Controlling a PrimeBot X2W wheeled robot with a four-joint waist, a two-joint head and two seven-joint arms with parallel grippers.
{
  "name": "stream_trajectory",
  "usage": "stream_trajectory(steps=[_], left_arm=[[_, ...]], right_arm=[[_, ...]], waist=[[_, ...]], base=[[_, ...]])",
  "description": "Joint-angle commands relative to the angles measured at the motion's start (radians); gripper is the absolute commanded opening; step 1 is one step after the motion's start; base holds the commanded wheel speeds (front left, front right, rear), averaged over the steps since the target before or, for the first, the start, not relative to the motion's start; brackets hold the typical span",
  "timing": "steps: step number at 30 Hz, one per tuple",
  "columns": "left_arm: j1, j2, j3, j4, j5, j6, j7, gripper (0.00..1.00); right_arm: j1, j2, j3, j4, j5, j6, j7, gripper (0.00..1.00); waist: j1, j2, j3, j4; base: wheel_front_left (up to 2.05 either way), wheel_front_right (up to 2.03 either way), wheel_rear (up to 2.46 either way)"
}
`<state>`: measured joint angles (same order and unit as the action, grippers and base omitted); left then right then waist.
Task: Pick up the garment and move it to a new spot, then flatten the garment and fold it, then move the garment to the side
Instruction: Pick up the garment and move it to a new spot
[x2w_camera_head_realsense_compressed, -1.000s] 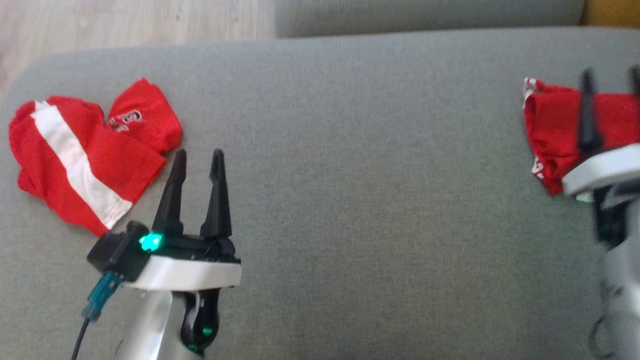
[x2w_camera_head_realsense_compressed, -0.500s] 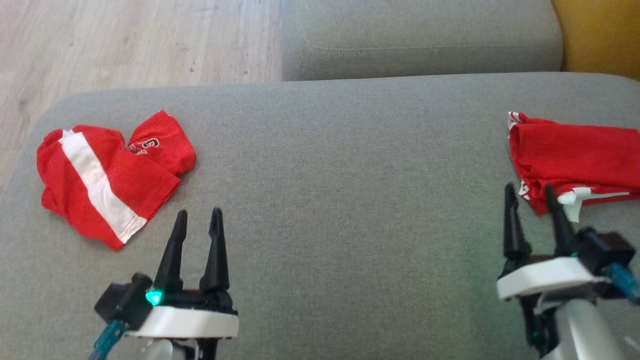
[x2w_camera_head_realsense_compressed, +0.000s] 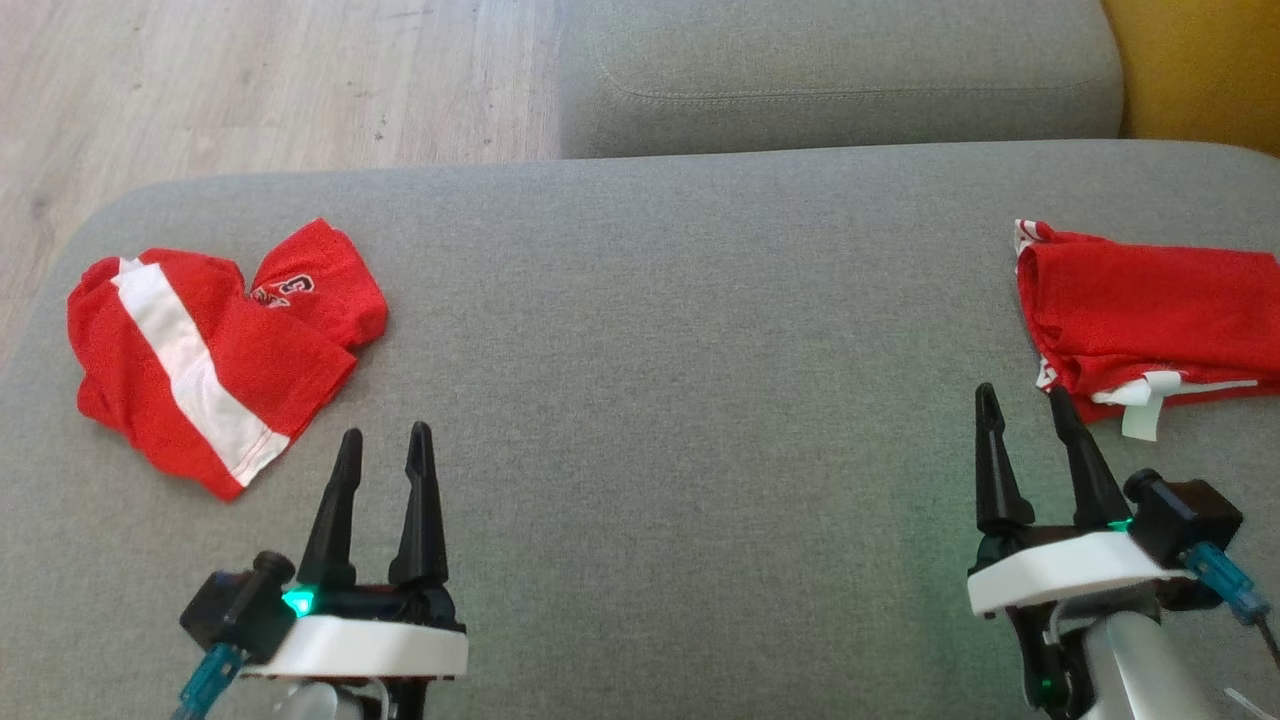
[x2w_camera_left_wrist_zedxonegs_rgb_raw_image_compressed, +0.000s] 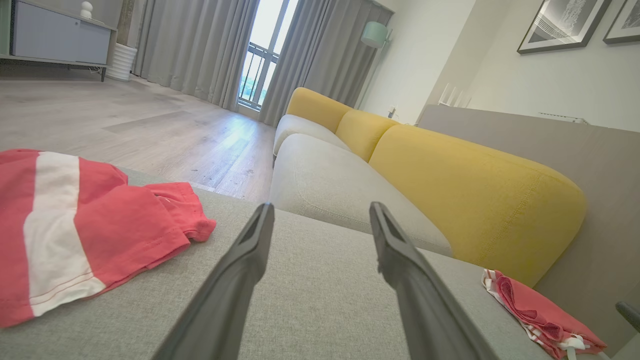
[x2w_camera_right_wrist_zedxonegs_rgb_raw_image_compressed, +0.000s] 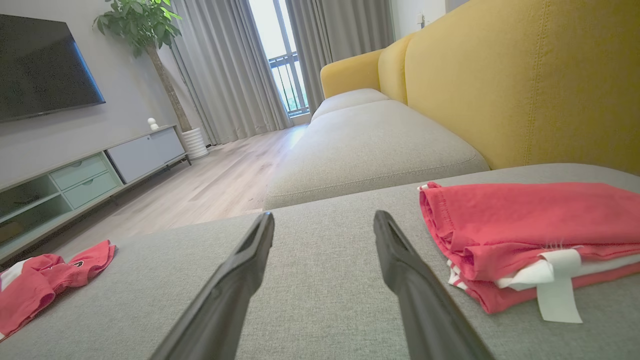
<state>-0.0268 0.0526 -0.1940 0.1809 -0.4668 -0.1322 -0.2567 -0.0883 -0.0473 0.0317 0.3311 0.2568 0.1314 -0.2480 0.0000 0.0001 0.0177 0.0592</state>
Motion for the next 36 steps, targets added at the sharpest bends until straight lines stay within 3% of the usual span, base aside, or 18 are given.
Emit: stream_trajectory(steps=[1,14,36], left_arm=[[-0.042,-0.002,0.037,-0.029,0.001,0.002,-0.005,1.0],[-0.053,-0.002,0.035,-0.028,0.006,0.002,-0.005,1.0],[-0.017,-0.002,0.132,-0.02,0.042,0.002,-0.005,1.0]], right_arm=[[-0.035,-0.003,0.026,-0.033,0.008,-0.001,-0.013,1.0],[-0.043,-0.003,0.058,-0.048,0.013,-0.001,-0.014,1.0],[-0.038,-0.003,0.248,0.0,0.083,-0.001,-0.014,1.0]], waist=[[0.0,-0.0001,0.001,0.0],[0.0,-0.0001,0.002,0.035],[0.0,-0.0001,-0.059,0.336]], base=[[0.0,0.0,0.0],[0.0,0.0,0.0],[0.0,0.0,0.0]])
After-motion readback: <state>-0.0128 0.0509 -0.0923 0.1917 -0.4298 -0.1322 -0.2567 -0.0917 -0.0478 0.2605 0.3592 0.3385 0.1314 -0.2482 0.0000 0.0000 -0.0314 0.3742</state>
